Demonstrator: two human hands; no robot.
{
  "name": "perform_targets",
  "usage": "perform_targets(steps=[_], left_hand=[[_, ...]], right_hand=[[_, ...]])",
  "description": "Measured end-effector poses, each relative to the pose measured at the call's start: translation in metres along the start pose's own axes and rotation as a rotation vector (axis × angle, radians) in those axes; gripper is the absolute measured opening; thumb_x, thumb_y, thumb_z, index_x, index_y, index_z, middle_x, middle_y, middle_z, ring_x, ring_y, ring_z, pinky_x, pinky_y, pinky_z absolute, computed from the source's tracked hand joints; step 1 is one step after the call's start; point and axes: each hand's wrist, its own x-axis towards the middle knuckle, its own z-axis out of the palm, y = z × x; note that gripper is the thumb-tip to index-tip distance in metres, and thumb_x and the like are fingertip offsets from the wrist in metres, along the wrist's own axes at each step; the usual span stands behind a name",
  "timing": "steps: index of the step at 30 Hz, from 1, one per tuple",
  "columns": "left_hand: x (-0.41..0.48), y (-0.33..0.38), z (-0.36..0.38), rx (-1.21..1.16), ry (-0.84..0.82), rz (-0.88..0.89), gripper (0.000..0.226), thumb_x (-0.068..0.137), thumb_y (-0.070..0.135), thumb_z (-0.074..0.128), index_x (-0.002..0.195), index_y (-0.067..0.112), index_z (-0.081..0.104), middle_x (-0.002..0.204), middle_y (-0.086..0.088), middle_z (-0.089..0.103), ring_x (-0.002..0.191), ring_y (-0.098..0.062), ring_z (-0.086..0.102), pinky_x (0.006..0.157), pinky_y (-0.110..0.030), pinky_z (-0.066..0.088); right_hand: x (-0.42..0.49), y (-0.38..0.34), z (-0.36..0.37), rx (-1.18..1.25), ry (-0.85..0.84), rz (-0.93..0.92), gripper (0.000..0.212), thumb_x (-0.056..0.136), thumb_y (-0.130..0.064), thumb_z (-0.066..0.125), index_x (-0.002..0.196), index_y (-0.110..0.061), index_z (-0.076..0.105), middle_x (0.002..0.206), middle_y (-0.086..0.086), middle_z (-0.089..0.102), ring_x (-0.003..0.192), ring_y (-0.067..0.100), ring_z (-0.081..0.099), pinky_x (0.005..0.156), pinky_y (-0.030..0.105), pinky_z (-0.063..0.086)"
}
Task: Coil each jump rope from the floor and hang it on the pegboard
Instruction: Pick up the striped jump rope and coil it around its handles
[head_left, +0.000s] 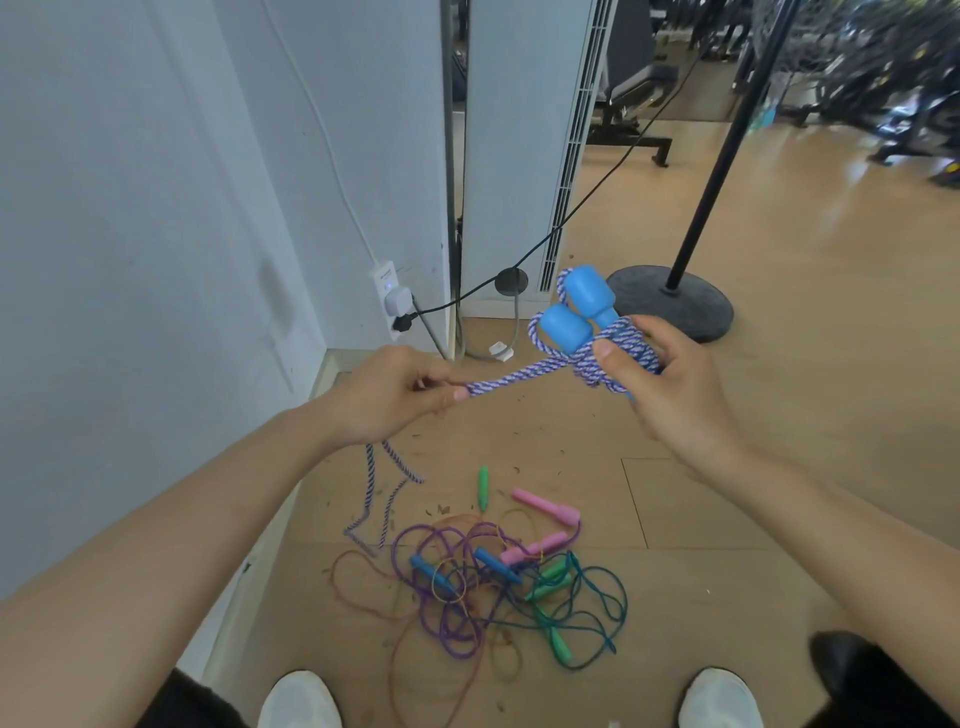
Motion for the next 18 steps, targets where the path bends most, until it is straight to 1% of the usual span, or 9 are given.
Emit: perform_targets(steps=[1, 3, 5, 8, 9, 10, 12, 15, 18], left_hand=[[-0.001, 0.001, 0.003, 0.073, -0.036, 0.047, 0.021, 0.094, 0.025, 0.067, 0.113, 0.031, 0.075, 0.071, 0.008, 0.068, 0.064, 0.000, 0.057, 0.064, -0.017, 0.045], [-0.003, 0.005, 0.009, 0.184, -0.067, 0.164, 0.022, 0.091, 0.029, 0.071, 0.113, 0.026, 0.076, 0.070, 0.009, 0.064, 0.063, -0.005, 0.054, 0.063, -0.027, 0.046], [-0.004, 0.013, 0.012, 0.209, -0.042, 0.238, 0.015, 0.088, 0.036, 0.071, 0.095, 0.024, 0.076, 0.064, 0.008, 0.057, 0.059, -0.007, 0.049, 0.058, -0.031, 0.042], [-0.005, 0.025, 0.016, 0.182, 0.017, 0.267, 0.026, 0.088, 0.044, 0.065, 0.088, 0.020, 0.075, 0.064, 0.004, 0.057, 0.059, -0.013, 0.051, 0.056, -0.037, 0.044], [-0.004, 0.029, 0.017, 0.126, 0.035, 0.267, 0.020, 0.088, 0.040, 0.069, 0.088, 0.021, 0.075, 0.067, 0.005, 0.060, 0.059, -0.013, 0.053, 0.056, -0.037, 0.045], [-0.004, 0.031, 0.017, 0.070, 0.052, 0.257, 0.011, 0.088, 0.035, 0.073, 0.087, 0.024, 0.075, 0.068, 0.006, 0.063, 0.060, -0.012, 0.055, 0.057, -0.035, 0.046], [-0.001, 0.035, 0.019, -0.011, 0.087, 0.224, 0.010, 0.087, 0.031, 0.076, 0.079, 0.027, 0.072, 0.064, 0.007, 0.062, 0.057, -0.006, 0.052, 0.056, -0.031, 0.043], [0.002, 0.037, 0.023, -0.085, 0.087, 0.166, 0.019, 0.088, 0.033, 0.074, 0.076, 0.018, 0.071, 0.060, -0.007, 0.054, 0.055, -0.008, 0.040, 0.054, -0.031, 0.035], [0.004, 0.041, 0.028, -0.156, 0.060, 0.125, 0.017, 0.088, 0.031, 0.074, 0.077, 0.017, 0.072, 0.059, 0.001, 0.051, 0.056, -0.007, 0.038, 0.055, -0.027, 0.033]], right_hand=[[0.000, 0.001, 0.000, -0.006, 0.014, 0.016, 0.028, 0.091, -0.031, 0.069, 0.115, -0.019, 0.065, 0.067, -0.020, 0.065, 0.051, -0.004, 0.056, 0.049, 0.006, 0.037], [0.001, 0.002, 0.000, -0.148, 0.031, 0.016, 0.032, 0.087, -0.036, 0.072, 0.115, -0.022, 0.064, 0.084, -0.016, 0.070, 0.068, -0.003, 0.063, 0.061, 0.010, 0.043], [0.000, 0.007, 0.000, -0.315, -0.011, 0.049, 0.039, 0.084, -0.038, 0.075, 0.118, -0.026, 0.061, 0.100, -0.014, 0.068, 0.087, 0.001, 0.063, 0.074, 0.013, 0.046], [-0.005, 0.016, 0.004, -0.491, -0.190, 0.010, 0.060, 0.075, -0.053, 0.075, 0.127, -0.030, 0.057, 0.109, -0.012, 0.065, 0.098, 0.009, 0.062, 0.089, 0.034, 0.053], [-0.007, 0.017, 0.006, -0.544, -0.260, -0.034, 0.065, 0.073, -0.057, 0.074, 0.130, -0.031, 0.055, 0.113, -0.011, 0.065, 0.100, 0.009, 0.062, 0.090, 0.036, 0.053], [-0.009, 0.014, 0.008, -0.597, -0.324, -0.077, 0.068, 0.074, -0.056, 0.075, 0.132, -0.029, 0.055, 0.114, -0.010, 0.065, 0.101, 0.009, 0.061, 0.088, 0.029, 0.051], [-0.015, 0.005, 0.014, -0.684, -0.406, -0.193, 0.063, 0.075, -0.053, 0.077, 0.128, -0.023, 0.060, 0.103, -0.007, 0.067, 0.090, 0.010, 0.062, 0.073, 0.011, 0.042], [-0.025, -0.007, 0.027, -0.745, -0.412, -0.387, 0.059, 0.070, -0.069, 0.068, 0.103, -0.020, 0.066, 0.073, -0.005, 0.064, 0.063, 0.011, 0.056, 0.058, 0.022, 0.040], [-0.028, -0.005, 0.035, -0.836, -0.347, -0.365, 0.059, 0.066, -0.081, 0.056, 0.081, -0.024, 0.064, 0.058, -0.004, 0.057, 0.054, 0.013, 0.050, 0.055, 0.031, 0.041]])
